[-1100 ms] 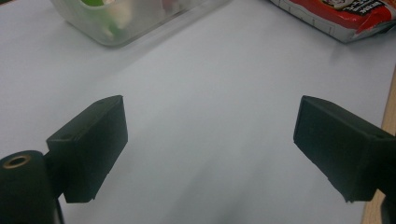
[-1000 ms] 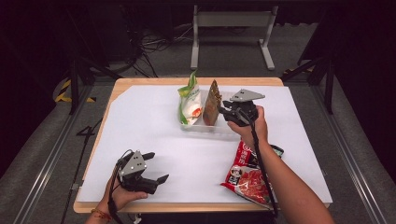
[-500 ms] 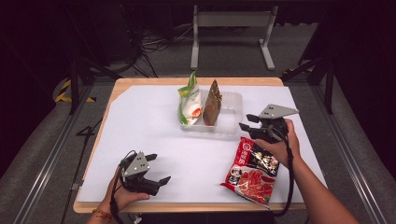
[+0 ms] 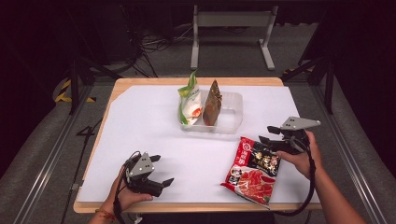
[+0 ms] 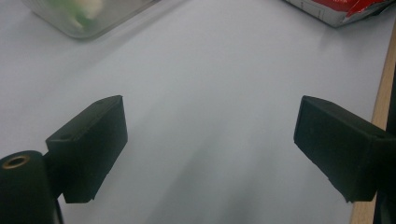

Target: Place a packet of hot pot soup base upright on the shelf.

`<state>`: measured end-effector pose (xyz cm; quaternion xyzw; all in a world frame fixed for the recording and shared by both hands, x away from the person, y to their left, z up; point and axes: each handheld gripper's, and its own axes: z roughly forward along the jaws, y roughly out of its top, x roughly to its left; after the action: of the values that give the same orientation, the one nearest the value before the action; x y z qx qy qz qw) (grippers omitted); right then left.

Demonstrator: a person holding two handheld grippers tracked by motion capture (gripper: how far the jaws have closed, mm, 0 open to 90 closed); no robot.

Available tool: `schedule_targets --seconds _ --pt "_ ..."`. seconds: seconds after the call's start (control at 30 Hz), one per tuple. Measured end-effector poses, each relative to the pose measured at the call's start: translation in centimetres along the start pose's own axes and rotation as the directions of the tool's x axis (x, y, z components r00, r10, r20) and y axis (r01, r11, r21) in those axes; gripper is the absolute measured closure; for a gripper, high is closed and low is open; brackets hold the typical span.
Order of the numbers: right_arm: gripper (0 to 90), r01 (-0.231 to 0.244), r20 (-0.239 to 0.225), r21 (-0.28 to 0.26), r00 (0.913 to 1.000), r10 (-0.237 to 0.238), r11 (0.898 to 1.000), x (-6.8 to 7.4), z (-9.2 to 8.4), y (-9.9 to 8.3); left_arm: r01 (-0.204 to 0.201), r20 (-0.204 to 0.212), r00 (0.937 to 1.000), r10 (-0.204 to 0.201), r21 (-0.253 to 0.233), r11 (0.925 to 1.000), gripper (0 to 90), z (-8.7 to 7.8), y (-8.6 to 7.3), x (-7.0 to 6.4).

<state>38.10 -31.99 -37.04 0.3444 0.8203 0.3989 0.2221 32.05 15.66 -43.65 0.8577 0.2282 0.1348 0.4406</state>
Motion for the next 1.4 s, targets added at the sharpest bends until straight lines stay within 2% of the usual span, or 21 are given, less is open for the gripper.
schedule_targets --seconds 0.27,0.43,0.63,0.67,0.83,0.9,1.03,1.27,1.33,1.37,1.4 --pt "43.4 -0.049 -0.019 0.046 0.9986 0.05 0.998 -1.1 -0.3 -3.3 -0.037 0.041 0.9985 0.036 0.027 0.999 10.7 1.4 1.0 -0.8" --pt "42.1 -0.062 -0.017 0.056 0.9979 0.063 0.996 -1.2 -0.6 -4.2 -0.069 0.05 0.9965 0.067 0.036 0.997 11.8 2.2 1.6 -1.3" --pt "41.0 -0.116 -0.02 0.041 0.993 0.117 0.992 -1.6 -1.2 -5.7 -0.111 0.096 0.9899 0.104 0.071 0.9913 12.2 3.6 2.5 -2.2" --pt "40.6 -0.12 -0.022 0.04 0.9925 0.121 0.992 -1.7 -1.3 -5.9 -0.128 0.105 0.9873 0.119 0.079 0.9886 12.2 3.8 2.7 -2.3" --pt "38.3 -0.145 -0.032 0.041 0.9888 0.146 0.989 -1.8 -1.8 -6.7 -0.141 0.121 0.9842 0.129 0.097 0.9853 12.4 4.6 2.9 -2.7" --pt "37.4 -0.158 -0.036 0.049 0.9865 0.16 0.986 -1.9 -1.6 -7.3 -0.153 0.136 0.9811 0.138 0.111 0.9819 12.4 5.2 3.3 -2.8" --pt "34.8 -0.164 -0.034 0.072 0.9855 0.166 0.984 -1.8 -1.2 -7.7 -0.147 0.157 0.979 0.13 0.102 0.9838 12.4 5.8 3.8 -2.9" --pt "28.2 -0.232 -0.014 0.097 0.972 0.235 0.968 -1.7 -0.5 -8.1 -0.16 0.208 0.9683 0.139 0.089 0.9831 12.9 7.3 4.7 -3.7" --pt "27.7 -0.263 -0.01 0.09 0.9643 0.265 0.961 -1.9 -0.4 -8.2 -0.162 0.23 0.9634 0.138 0.086 0.9831 13.2 7.9 5.1 -4.2" --pt "27.3 -0.276 -0.01 0.087 0.9605 0.278 0.957 -2.1 -0.4 -8.4 -0.162 0.23 0.9634 0.138 0.086 0.9831 13.3 7.9 5.1 -4.2" --pt "27.2 -0.287 -0.016 0.086 0.9572 0.289 0.954 -2.2 -0.3 -8.5 -0.182 0.254 0.9553 0.152 0.098 0.9784 14.2 8.5 5.2 -4.6"
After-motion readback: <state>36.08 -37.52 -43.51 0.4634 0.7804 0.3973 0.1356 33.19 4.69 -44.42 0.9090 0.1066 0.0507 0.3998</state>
